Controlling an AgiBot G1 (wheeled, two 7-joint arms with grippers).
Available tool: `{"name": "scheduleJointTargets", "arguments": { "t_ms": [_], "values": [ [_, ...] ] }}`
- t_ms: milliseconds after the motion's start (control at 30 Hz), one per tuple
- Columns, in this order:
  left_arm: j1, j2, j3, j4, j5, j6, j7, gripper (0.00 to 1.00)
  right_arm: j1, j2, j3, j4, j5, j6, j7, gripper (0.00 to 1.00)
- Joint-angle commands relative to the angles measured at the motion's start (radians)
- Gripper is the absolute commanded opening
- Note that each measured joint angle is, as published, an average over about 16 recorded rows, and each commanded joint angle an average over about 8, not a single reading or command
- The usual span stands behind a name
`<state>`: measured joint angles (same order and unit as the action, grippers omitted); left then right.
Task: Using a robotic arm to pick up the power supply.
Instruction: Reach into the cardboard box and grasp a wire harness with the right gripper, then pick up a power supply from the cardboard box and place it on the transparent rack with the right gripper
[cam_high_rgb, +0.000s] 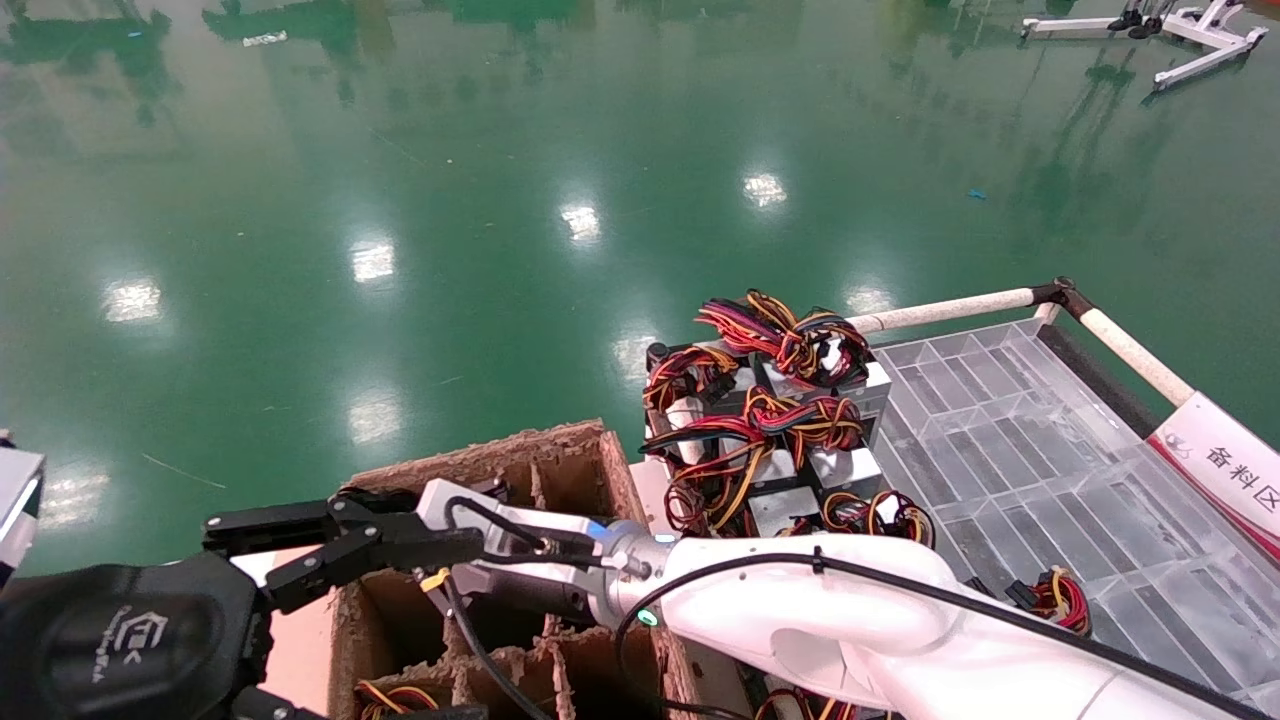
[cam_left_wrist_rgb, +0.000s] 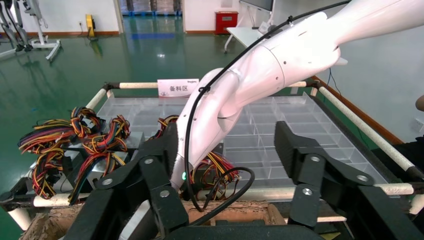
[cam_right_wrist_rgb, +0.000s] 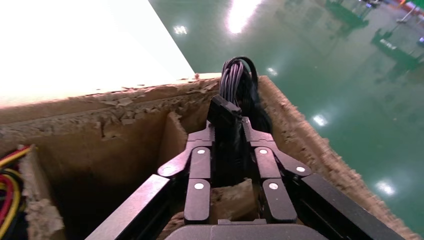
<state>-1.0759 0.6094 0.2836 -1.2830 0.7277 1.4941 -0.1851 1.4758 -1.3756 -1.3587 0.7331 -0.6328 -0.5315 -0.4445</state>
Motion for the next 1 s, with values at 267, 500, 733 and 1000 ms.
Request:
{"name": "scheduleJointTargets", "arguments": {
  "t_ms": [267, 500, 733, 1000],
  "values": [
    [0.0, 0.0, 0.001, 0.0, 0.0, 0.0, 0.0, 1.0, 0.007, 0.001, -0.026, -0.021, 0.081, -0.017, -0.012, 0.0],
    [0.0, 0.0, 0.001, 0.0, -0.001, 0.0, 0.001, 1.0, 0.013, 0.002, -0.02, -0.047, 0.164, -0.051, -0.01, 0.0],
    [0.0, -0.001, 0.002, 0.0, -0.001, -0.001, 0.001, 1.0, 0.035, 0.005, -0.003, -0.077, 0.246, -0.11, -0.024, 0.0],
    [0.0, -0.001, 0.002, 0.0, -0.001, -0.001, 0.001, 1.0, 0.07, 0.011, 0.028, -0.122, 0.329, -0.19, -0.065, 0.0]
  ]
}}
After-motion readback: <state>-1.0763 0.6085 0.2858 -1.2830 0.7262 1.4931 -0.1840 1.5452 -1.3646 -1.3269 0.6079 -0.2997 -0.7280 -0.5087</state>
